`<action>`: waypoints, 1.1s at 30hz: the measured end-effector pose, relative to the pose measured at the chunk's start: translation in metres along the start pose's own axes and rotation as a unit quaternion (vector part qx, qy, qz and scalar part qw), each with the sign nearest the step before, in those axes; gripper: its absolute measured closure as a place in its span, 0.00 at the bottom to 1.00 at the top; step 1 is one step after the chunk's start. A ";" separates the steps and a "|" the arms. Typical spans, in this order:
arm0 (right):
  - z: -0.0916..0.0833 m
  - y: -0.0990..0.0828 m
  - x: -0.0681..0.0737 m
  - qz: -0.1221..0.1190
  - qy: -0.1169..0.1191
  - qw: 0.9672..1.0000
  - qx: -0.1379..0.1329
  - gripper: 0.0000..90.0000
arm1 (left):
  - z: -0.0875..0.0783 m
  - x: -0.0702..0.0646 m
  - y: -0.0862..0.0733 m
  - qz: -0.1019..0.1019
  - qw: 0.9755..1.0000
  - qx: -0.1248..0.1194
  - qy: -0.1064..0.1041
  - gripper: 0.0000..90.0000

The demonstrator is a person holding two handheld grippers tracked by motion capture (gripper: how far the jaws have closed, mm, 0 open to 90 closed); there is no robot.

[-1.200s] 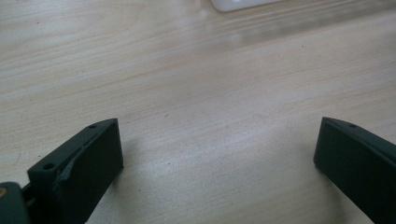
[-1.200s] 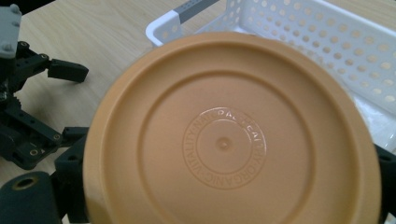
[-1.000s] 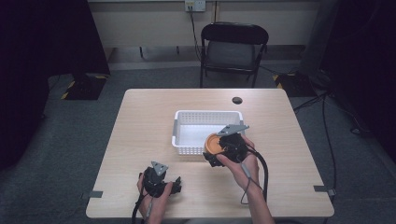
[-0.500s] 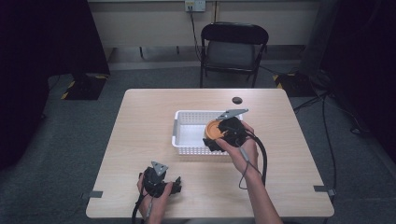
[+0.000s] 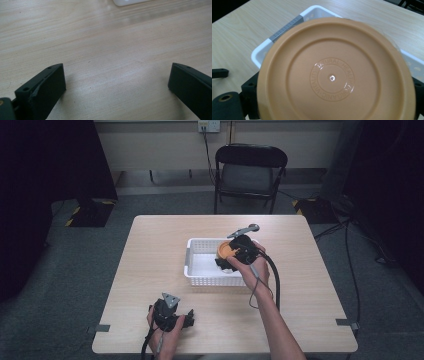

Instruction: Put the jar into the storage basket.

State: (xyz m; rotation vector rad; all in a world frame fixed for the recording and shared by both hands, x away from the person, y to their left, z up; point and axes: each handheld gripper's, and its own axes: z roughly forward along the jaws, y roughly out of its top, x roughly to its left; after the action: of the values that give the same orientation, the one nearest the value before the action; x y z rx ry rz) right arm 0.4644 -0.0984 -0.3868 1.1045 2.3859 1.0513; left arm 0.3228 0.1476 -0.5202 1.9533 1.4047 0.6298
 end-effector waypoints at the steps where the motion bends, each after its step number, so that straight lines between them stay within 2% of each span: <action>1: 0.003 0.001 -0.001 0.000 -0.001 1.000 0.001 0.10 | 0.000 0.000 0.000 0.000 1.000 0.000 0.000 0.01; 10: 0.025 0.003 -0.011 -0.001 -0.005 1.000 -0.008 0.10 | 0.000 0.000 0.000 0.000 1.000 0.000 0.000 0.01; 16: 0.039 -0.002 -0.017 0.012 -0.010 1.000 0.001 0.10 | 0.000 0.000 0.000 -0.001 1.000 -0.001 0.000 0.01; 24: 0.059 -0.008 -0.021 0.015 -0.022 0.999 0.032 0.10 | 0.000 0.000 0.000 0.001 1.000 0.000 0.000 0.01; 33: 0.069 -0.014 -0.025 0.021 -0.029 0.998 0.044 0.10 | 0.000 0.000 0.000 0.002 1.000 0.001 0.000 0.01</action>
State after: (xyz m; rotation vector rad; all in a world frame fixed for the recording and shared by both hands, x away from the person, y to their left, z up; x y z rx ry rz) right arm 0.5107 -0.0890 -0.4450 1.2024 2.3942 0.9223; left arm 0.3230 0.1478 -0.5201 1.9583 1.4013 0.6305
